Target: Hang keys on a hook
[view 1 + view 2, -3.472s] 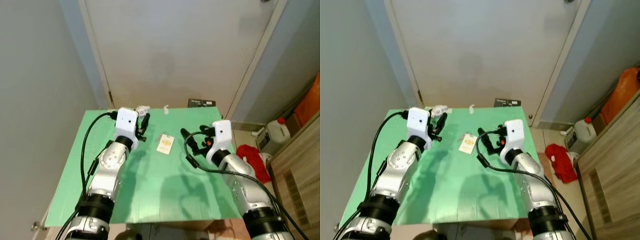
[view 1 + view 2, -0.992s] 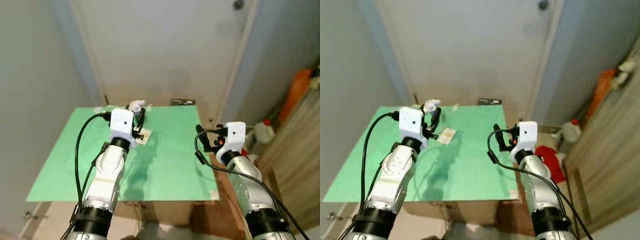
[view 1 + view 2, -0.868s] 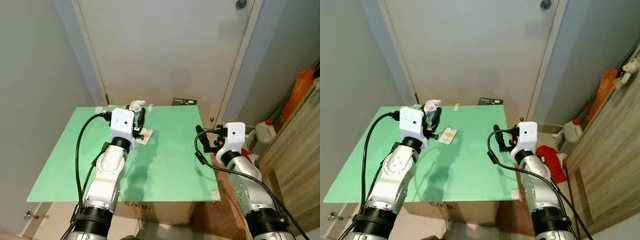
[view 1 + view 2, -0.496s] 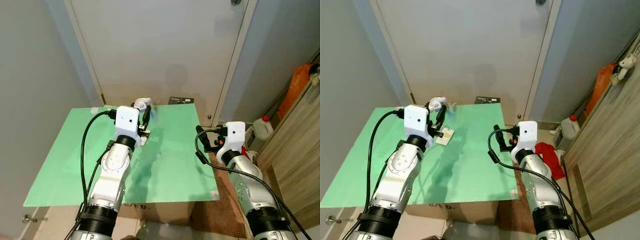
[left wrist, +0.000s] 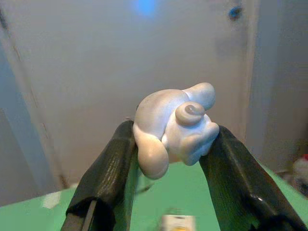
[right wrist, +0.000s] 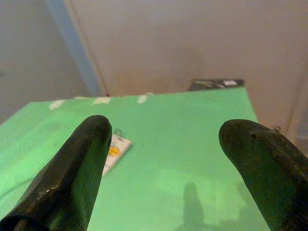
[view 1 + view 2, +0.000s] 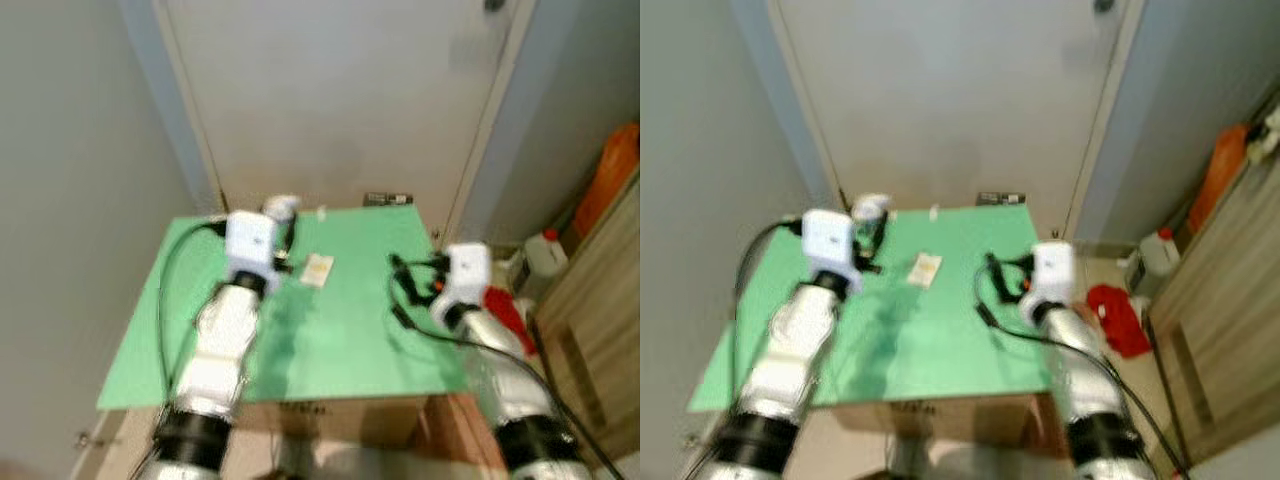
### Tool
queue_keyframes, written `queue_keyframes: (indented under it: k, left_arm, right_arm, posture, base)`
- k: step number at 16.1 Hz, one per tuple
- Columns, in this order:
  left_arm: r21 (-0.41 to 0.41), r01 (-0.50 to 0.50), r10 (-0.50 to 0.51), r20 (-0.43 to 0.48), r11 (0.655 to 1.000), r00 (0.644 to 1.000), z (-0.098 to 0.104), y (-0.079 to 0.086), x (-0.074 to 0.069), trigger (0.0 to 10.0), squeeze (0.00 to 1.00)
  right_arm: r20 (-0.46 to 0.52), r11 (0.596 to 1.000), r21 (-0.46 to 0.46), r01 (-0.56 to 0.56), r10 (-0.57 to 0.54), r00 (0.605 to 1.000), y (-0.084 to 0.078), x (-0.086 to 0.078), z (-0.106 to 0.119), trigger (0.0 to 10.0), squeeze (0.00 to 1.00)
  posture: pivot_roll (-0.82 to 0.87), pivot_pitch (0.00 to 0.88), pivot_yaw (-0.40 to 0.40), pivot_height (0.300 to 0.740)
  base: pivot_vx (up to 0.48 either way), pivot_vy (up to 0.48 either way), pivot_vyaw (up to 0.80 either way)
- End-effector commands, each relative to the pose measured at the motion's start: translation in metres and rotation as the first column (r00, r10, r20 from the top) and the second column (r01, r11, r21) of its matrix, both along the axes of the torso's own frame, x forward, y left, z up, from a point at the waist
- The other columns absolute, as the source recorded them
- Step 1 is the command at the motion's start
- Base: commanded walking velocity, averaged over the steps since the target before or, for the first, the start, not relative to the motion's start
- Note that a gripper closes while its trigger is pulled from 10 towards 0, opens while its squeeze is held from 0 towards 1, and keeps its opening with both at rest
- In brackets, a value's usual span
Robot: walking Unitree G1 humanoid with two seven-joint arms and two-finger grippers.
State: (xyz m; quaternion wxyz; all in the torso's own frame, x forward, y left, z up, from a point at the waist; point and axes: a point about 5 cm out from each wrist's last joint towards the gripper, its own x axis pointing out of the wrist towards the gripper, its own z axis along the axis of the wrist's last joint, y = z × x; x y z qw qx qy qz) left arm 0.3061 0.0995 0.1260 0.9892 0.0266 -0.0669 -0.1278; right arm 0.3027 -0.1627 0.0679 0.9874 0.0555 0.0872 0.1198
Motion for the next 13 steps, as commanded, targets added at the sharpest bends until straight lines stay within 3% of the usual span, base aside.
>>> queue_keyframes:
  k: [1, 8, 13]
  left_arm:
    - [0.014, -0.004, 0.004, 0.015, 1.000, 1.000, 0.004, 0.005, 0.002, 0.0, 0.00]
    - [0.079, 0.058, -0.056, -0.023, 0.995, 0.998, -0.004, 0.002, 0.005, 0.0, 0.00]
    - [0.093, 0.198, -0.190, -0.085, 0.976, 0.978, -0.012, -0.007, 0.003, 0.0, 0.00]
  right_arm:
    - [0.016, 1.000, 0.005, -0.011, 0.011, 1.000, 0.006, 0.003, 0.004, 10.0, 0.00]
    - [0.002, 1.000, -0.002, -0.003, 0.003, 1.000, 0.008, 0.002, 0.001, 10.0, 0.00]
    - [0.001, 1.000, 0.007, 0.007, -0.007, 1.000, 0.007, 0.002, 0.000, 10.0, 0.00]
  posture:
    - [-0.06, 0.000, 0.060, 0.740]
    - [-0.06, 0.000, 0.066, 0.740]
    - [-0.06, 0.000, 0.071, 0.740]
  base:
    - [0.000, 0.000, 0.00]
    - [0.000, 0.000, -0.47]
    - [0.000, 0.000, -0.57]
